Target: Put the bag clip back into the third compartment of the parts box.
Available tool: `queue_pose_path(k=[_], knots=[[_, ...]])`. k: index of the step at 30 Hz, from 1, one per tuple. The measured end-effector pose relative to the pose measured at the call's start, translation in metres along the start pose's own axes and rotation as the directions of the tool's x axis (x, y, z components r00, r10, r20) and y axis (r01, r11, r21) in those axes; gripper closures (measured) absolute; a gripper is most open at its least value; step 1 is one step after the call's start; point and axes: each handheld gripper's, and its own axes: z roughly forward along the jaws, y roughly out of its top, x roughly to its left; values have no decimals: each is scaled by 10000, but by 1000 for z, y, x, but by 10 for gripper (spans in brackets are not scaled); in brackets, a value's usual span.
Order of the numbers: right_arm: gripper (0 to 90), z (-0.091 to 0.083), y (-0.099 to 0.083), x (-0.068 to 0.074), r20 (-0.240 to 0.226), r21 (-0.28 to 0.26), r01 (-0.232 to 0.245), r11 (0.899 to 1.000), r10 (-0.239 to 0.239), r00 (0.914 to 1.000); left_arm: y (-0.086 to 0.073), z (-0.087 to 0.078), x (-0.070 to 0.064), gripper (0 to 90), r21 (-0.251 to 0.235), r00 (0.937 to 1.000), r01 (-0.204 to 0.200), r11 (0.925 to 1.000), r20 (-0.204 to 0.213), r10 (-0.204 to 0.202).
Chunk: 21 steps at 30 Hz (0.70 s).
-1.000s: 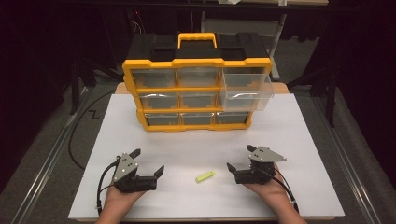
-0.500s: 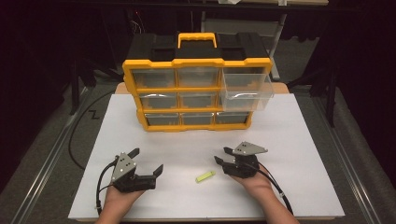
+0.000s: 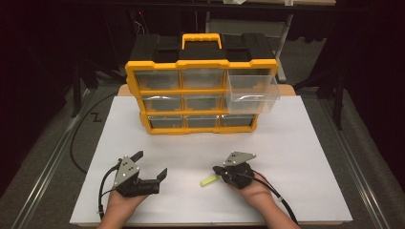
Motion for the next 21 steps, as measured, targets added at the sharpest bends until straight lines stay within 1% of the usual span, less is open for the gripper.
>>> queue_pose_path(k=[1, 3, 8, 14, 20, 21], knots=[[900, 1, -1, 0, -12, 90, 29, 10000, -29, 10000, 0, 0, 0, 6, -5, 10000, -34, 10000, 24, 34], [900, 0, -1, -1, -56, 83, -7, 10000, 8, 10000, 0, -1, 0, 6, -40, 10000, -51, 10000, 56, 51], [900, -2, -2, 0, -54, 166, 123, 9998, -122, 9999, 0, 0, 0, 8, -3, 10000, -27, 10000, 87, 27], [900, -8, -7, 5, -32, 212, 337, 9992, -336, 9994, 0, -1, -1, 9, -23, 9999, -101, 9999, 126, 102], [900, -14, -13, 12, -88, 221, 525, 9984, -523, 9986, 0, -2, 0, 10, -58, 9999, -12, 10000, 172, 13], [900, -14, -14, 12, -71, 222, 625, 9978, -623, 9980, 0, -1, 0, 10, -43, 9999, -3, 10000, 172, 3]])
